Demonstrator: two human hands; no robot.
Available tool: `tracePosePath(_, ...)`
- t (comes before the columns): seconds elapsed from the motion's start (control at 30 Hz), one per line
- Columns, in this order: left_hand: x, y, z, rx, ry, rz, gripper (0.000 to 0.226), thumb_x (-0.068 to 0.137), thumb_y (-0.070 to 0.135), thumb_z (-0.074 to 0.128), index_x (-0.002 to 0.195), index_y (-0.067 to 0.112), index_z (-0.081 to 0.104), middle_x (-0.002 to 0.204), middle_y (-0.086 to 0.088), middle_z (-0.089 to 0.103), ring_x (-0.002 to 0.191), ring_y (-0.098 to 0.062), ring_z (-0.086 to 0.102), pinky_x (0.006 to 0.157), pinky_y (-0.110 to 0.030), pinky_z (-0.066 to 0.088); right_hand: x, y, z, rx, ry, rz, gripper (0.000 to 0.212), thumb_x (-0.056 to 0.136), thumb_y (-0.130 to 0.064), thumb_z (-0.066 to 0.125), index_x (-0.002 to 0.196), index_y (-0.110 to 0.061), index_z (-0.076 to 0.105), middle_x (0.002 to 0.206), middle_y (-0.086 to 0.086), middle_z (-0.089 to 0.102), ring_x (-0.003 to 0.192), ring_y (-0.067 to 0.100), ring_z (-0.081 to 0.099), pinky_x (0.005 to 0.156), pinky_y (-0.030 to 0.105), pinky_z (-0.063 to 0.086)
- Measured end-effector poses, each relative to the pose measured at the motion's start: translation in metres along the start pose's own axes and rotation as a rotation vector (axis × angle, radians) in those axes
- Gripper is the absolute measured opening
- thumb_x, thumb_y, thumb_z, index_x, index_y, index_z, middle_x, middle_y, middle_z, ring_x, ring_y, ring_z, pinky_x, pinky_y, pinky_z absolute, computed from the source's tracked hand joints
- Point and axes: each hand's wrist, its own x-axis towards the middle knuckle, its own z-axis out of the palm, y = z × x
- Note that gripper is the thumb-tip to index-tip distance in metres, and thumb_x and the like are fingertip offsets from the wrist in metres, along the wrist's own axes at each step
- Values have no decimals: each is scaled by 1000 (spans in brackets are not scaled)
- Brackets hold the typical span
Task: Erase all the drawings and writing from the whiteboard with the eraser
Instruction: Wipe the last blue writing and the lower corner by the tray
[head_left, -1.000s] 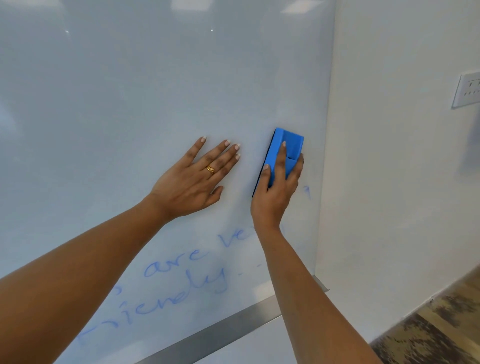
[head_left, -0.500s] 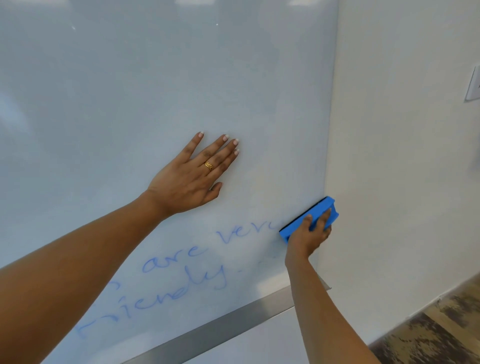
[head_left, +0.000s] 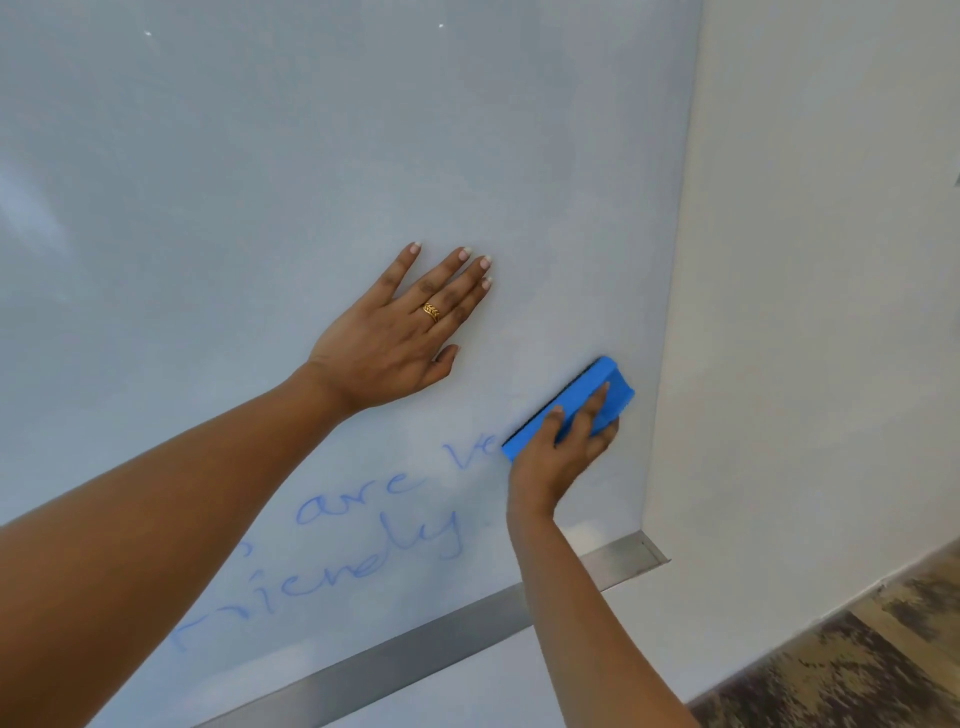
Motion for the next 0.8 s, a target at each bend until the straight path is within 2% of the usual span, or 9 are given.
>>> tracePosePath(0.1, -1, 0, 0, -13, -3, -5, 60, 97, 34, 27, 148, 4, 19, 155, -12, 20, 142, -26, 20, 115, -48, 15, -24, -17, 13, -16, -94, -192, 49, 98, -19, 41, 141, -35, 24, 155, 6, 7, 133, 5, 18, 106, 25, 30)
tracePosePath(0.17, -1, 0, 0, -20, -10, -2, 60, 98, 34, 26, 148, 4, 18, 155, -12, 19, 143, -26, 19, 115, -48, 14, -37, -20, 18, -55, -141, -314, 49, 96, -25, 38, 140, -39, 21, 155, 2, 7, 134, -2, 13, 107, 14, 23)
tracePosePath(0.23, -1, 0, -1, -26, -14, -1, 60, 98, 34, 25, 149, 4, 17, 155, -12, 18, 143, -27, 18, 115, -48, 14, -40, -17, 20, -95, -163, -372, 49, 96, -26, 38, 139, -40, 20, 155, 2, 9, 131, -12, 8, 101, -1, 15)
tracePosePath(0.3, -1, 0, -1, -22, -15, -1, 59, 98, 34, 24, 148, 4, 17, 155, -13, 18, 143, -27, 18, 115, -48, 14, -38, -11, 19, -117, -166, -386, 49, 96, -25, 39, 140, -39, 20, 155, 3, 10, 129, -16, 5, 98, -5, 12)
tracePosePath(0.47, -2, 0, -1, -25, -13, -7, 60, 98, 34, 24, 149, 4, 16, 155, -12, 17, 143, -26, 17, 115, -48, 14, -31, -3, 15, -132, -132, -388, 49, 96, -25, 40, 138, -40, 20, 154, 3, 11, 132, -6, 10, 97, -5, 14)
tracePosePath(0.63, -2, 2, 1, -28, -4, -9, 59, 98, 34, 27, 149, 4, 17, 155, -12, 19, 143, -26, 18, 115, -48, 15, -21, 4, 10, -100, -71, -372, 49, 96, -21, 40, 141, -32, 24, 153, 7, 14, 134, 1, 15, 98, -3, 19)
tracePosePath(0.7, -2, 2, 1, -13, -6, -9, 59, 98, 34, 27, 149, 4, 17, 155, -12, 19, 143, -26, 19, 115, -48, 15, -17, 7, 8, -88, -61, -370, 48, 96, -23, 39, 141, -32, 25, 153, 7, 14, 137, 6, 16, 102, 4, 23)
tracePosePath(0.8, -2, 2, 1, 3, 3, -10, 59, 98, 34, 27, 148, 4, 18, 155, -12, 20, 142, -26, 20, 115, -47, 14, -9, 17, 3, -84, -50, -379, 46, 97, -26, 38, 142, -29, 28, 153, 8, 15, 140, 17, 20, 107, 28, 33)
